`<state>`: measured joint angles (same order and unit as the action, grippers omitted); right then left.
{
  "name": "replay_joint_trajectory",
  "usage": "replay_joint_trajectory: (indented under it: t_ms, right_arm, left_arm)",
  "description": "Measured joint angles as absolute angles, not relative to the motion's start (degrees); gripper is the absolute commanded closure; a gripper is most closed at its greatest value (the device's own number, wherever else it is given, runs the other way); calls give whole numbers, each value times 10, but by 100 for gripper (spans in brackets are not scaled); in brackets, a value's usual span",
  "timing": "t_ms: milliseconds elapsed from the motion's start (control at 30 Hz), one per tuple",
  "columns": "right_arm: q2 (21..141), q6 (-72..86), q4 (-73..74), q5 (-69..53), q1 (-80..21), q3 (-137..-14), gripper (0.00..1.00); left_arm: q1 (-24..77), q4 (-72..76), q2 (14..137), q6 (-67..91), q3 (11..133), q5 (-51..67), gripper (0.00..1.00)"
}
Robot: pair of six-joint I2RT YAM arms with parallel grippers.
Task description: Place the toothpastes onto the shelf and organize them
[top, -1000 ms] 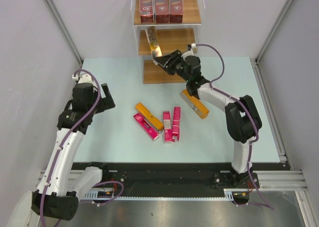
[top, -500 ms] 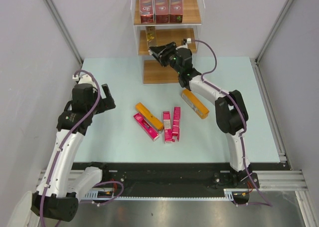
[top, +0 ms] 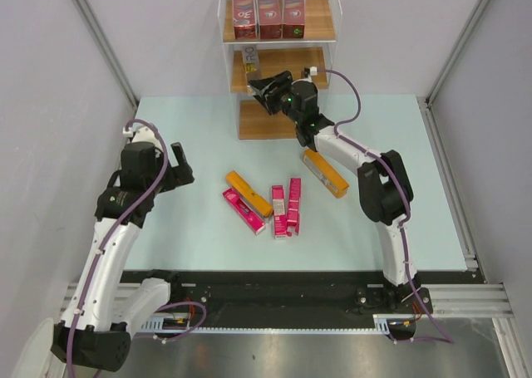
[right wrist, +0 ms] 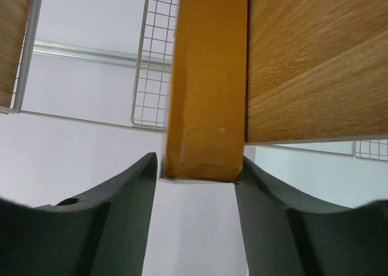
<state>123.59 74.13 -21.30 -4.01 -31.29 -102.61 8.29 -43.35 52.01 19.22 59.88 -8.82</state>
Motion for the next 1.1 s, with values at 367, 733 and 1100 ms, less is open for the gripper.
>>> replay_joint_trajectory:
  t_ms: [367, 733, 1100]
  right_arm:
    - [1215, 706, -206, -50, -314, -998, 16]
    - [1119, 643, -238, -49, -323, -901, 11]
    - [960, 537, -161, -34, -335, -748, 11]
  left_arm:
    - [83, -432, 498, 194, 588, -76, 0]
    - [83, -426, 498, 195, 574, -68, 0]
    - [83, -411, 509, 196, 566, -43, 0]
